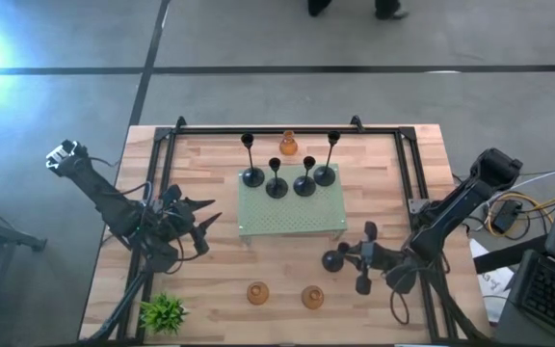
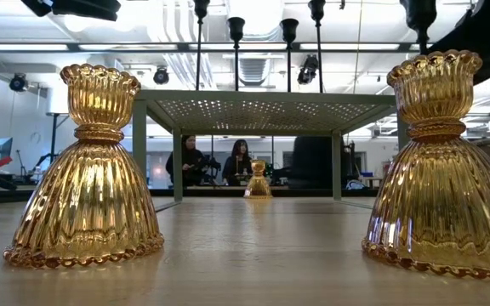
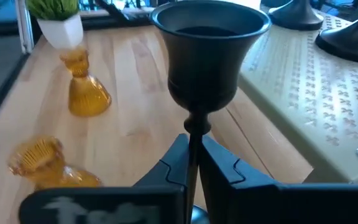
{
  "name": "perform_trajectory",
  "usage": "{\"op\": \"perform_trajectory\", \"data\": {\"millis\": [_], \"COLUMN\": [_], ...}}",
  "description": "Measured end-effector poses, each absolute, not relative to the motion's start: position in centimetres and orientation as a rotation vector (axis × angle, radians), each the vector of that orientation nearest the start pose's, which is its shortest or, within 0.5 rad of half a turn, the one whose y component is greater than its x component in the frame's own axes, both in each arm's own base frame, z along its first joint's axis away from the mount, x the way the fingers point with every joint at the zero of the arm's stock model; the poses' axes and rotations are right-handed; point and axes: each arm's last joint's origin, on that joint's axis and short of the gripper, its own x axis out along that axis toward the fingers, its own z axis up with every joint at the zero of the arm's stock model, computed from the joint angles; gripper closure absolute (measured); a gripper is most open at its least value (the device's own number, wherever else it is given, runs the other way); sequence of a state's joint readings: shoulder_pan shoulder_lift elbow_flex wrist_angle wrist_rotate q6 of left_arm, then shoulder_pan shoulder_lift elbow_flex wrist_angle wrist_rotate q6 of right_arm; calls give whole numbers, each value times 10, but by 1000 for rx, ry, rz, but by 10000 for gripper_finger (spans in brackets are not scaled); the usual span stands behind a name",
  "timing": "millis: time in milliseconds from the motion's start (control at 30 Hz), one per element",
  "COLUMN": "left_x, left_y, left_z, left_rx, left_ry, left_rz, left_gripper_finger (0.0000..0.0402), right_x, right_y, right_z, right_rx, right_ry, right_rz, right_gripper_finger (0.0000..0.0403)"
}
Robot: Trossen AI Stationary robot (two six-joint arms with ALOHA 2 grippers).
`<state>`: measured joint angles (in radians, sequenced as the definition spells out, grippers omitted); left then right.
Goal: Pick & Place candle stick holders
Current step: Put the large black candle holder on the shelf
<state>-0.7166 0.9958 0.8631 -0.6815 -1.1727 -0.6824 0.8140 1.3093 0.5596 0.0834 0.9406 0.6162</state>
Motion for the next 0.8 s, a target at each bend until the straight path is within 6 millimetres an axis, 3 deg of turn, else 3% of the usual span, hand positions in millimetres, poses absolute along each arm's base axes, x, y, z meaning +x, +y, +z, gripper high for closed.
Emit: {"op": "perform_trajectory", "data": {"millis": [67,233,367,500,800], "left_x": [154,154,154,154,154], "left_y": [-99,-99,-99,-99,-98], "left_z": [295,295,295,295,296], "left_rx": [5,5,5,25,74], "left_ry": [303,303,303,309,294], "left_rz": [556,556,556,553,580], "left_gripper_finger": [225,225,225,225,225], "right_x": [182,186,190,206,260], "right_y": [157,155,145,129,106], "right_z": [196,267,312,334,360], "right_rx": [124,113,81,94,65], "right_ry": [345,239,210,249,339], "right_rz": [-227,-142,-178,-245,-233], "right_gripper_finger": [389,391,392,392,392]}}
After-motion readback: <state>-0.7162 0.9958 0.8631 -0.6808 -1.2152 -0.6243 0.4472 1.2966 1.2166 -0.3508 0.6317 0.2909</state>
